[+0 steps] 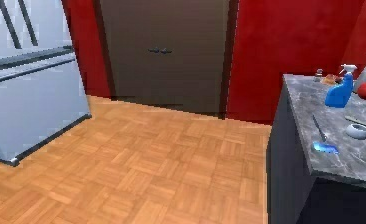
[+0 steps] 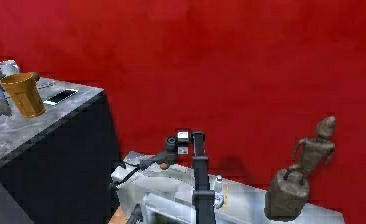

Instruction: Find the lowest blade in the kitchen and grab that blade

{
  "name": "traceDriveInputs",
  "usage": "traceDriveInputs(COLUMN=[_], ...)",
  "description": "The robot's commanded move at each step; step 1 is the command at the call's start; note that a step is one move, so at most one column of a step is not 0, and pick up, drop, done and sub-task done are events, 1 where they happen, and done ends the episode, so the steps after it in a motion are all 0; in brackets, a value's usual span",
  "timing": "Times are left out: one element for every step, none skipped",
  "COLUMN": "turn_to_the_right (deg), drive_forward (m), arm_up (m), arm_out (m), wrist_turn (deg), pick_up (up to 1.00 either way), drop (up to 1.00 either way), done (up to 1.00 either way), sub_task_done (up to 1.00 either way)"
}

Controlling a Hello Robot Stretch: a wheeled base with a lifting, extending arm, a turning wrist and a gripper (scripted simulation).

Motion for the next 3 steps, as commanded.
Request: traceDriveInputs(turn_to_the_right=[0.0,0.0,0.0], drive_forward=[0.00,0.00,0.00], arm_up=[0.00,0.00,0.00], arm_out=[0.00,0.00,0.00], wrist_turn=[45.0,45.0,33.0], pick_up=[0.00,0.00,0.00], drop=[0.00,0.00,0.00], done=[0.00,0.00,0.00], sub_task_done=[0.00,0.00,0.00])
